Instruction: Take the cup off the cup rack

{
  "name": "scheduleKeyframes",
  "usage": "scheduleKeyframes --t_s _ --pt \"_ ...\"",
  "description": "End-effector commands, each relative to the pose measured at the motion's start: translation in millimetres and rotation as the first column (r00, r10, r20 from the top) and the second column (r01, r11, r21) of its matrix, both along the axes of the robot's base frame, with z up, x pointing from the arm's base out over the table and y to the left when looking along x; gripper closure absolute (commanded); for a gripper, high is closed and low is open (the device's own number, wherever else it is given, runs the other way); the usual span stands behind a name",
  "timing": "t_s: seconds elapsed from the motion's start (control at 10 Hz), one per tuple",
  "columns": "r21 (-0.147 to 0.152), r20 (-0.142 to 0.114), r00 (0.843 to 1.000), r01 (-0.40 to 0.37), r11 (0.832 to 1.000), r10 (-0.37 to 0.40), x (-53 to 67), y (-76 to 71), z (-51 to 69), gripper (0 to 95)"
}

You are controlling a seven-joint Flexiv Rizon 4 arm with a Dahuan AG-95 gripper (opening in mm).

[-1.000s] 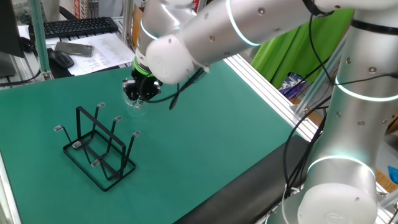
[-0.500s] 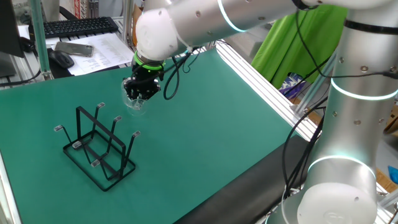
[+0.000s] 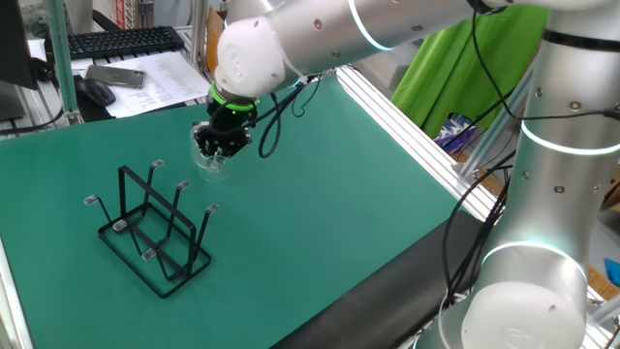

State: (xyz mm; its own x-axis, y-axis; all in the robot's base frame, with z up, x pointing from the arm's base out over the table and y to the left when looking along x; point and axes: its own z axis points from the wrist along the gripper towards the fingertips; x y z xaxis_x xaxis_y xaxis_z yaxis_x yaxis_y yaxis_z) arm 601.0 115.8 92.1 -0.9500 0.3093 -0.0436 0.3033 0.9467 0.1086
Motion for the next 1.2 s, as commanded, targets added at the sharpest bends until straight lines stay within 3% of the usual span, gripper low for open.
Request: scheduleKeyframes --t_s 0.1,1.2 --pt "-0.002 0.007 1.000 0.000 1.000 0.000 0.2 -1.2 -1.1 95.0" --pt "-0.003 0.017 1.000 0.005 1.000 -0.005 0.2 -0.5 -7.0 95.0"
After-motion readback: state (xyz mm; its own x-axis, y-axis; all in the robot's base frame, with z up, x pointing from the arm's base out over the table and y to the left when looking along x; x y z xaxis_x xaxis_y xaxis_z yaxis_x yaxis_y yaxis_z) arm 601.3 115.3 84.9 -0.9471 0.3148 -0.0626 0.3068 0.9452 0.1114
